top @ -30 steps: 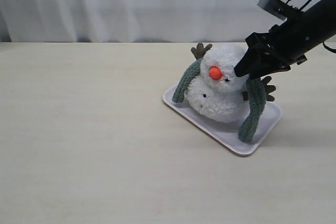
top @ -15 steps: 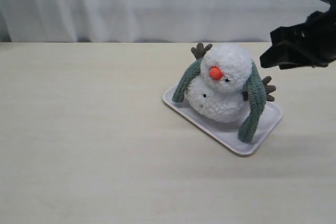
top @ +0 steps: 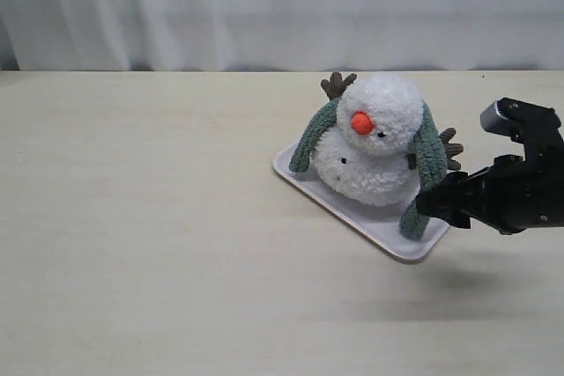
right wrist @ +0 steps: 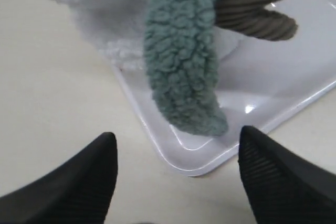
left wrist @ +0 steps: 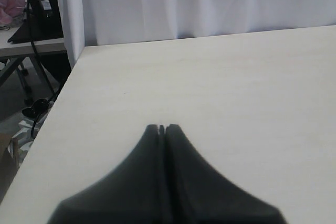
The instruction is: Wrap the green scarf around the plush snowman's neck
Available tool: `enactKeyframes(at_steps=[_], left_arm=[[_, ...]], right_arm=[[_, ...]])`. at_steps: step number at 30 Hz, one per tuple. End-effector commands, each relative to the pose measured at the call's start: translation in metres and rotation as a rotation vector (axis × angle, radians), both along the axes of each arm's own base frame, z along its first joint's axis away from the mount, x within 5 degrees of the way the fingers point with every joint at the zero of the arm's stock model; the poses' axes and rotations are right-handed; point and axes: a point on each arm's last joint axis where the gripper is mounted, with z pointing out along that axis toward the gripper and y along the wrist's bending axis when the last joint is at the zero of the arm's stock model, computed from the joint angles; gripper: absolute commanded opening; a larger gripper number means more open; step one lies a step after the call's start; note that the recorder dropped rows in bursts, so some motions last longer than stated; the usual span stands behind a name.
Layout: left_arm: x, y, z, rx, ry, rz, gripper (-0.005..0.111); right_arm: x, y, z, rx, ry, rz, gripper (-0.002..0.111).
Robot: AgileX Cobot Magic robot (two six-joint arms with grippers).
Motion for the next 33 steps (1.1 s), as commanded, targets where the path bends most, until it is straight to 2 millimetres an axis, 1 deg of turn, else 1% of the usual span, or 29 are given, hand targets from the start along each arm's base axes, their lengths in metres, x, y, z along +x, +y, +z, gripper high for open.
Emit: enactKeyframes(at_steps=[1,3,6,8,10,13,14,18,19,21,26,33], left_arm=[[0.0,0.0,0.0,0.002,-0.012,0.003,0.0],[0.0,0.0,0.0,0.002,-0.012,0.003,0.0],[0.0,0.0,0.0,0.002,-0.012,0.003,0.0],[0.0,0.0,0.0,0.002,-0.012,0.003,0.0],[0.0,0.0,0.0,0.002,-0.012,0.003,0.0],[0.0,0.0,0.0,0.002,-0.012,0.003,0.0],[0.0,0.0,0.0,0.002,-0.012,0.003,0.0],[0.0,0.0,0.0,0.002,-0.012,0.003,0.0],[0.0,0.0,0.0,0.002,-0.012,0.003,0.0],[0.0,0.0,0.0,0.002,-0.012,0.003,0.0],[0.0,0.0,0.0,0.002,-0.012,0.003,0.0],[0.0,0.0,0.0,0.002,-0.012,0.003,0.0]], right_arm=[[0.007,-0.007,-0.02,-0.055,0.035,-0.06,0.059],[0.01,-0.007,-0.024,-0.045,0.049,-0.056,0.054],[0.015,0.002,-0.022,0.026,0.045,0.026,0.042],[0.018,0.006,-0.022,0.061,0.012,0.059,0.037],[0.021,0.005,-0.024,0.07,-0.007,0.028,0.038],[0.025,0.002,-0.028,0.052,-0.024,-0.011,0.049],[0.026,0.001,-0.029,0.046,-0.028,-0.022,0.051],[0.028,-0.002,-0.033,0.028,-0.018,-0.058,0.051],[0.028,-0.001,-0.033,0.037,-0.017,-0.052,0.049],[0.027,0.002,-0.033,0.074,-0.017,-0.025,0.04],[0.026,0.015,-0.028,0.185,-0.051,0.094,0.005],[0.026,0.033,-0.003,0.468,-0.122,0.212,0.004]])
